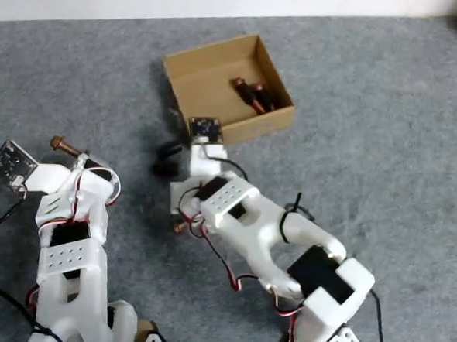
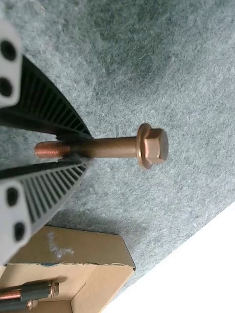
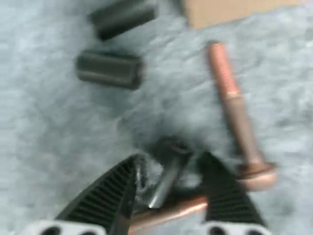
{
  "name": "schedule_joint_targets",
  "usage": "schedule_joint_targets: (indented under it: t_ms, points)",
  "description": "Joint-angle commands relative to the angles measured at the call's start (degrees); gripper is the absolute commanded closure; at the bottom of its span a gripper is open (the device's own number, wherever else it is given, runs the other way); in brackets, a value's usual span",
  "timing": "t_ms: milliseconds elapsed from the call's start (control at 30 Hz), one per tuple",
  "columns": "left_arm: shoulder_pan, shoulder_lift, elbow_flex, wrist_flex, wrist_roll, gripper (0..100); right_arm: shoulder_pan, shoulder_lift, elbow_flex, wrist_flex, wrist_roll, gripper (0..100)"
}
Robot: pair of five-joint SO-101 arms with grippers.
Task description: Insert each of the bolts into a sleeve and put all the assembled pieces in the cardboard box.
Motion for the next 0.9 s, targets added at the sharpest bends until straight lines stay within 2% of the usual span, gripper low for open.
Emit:
schedule_joint_targets:
  t_ms: [0,233,367,467,667,767,867]
  points:
    - [-1.01,-0.66,-0.57,-1.76,0.00,99,-0.92,0.84,-0.40,0.13,-0.79,99.7]
    - [-0.92,-0.66,-0.48,-1.76,0.00,99,-0.84,-0.66,-0.40,1.01,-0.35,99.3]
    - [-0.66,-0.66,-0.40,-1.76,-0.09,99,-0.92,-9.19,-0.04,5.49,1.23,99.3]
    - [-0.04,-0.66,-0.48,-1.67,-0.26,99,-0.92,-18.07,1.36,5.67,8.53,99.3]
    - [4.62,-1.19,-1.36,-1.76,-0.35,99,-1.63,-29.85,6.20,5.41,28.13,99.3]
    - [4.97,-4.70,-8.75,-1.05,-0.35,99,-1.36,-30.90,7.43,4.18,36.31,99.3]
    - [4.62,-12.44,-15.16,4.31,-1.76,99,-1.01,-31.87,12.79,-3.12,40.53,99.3]
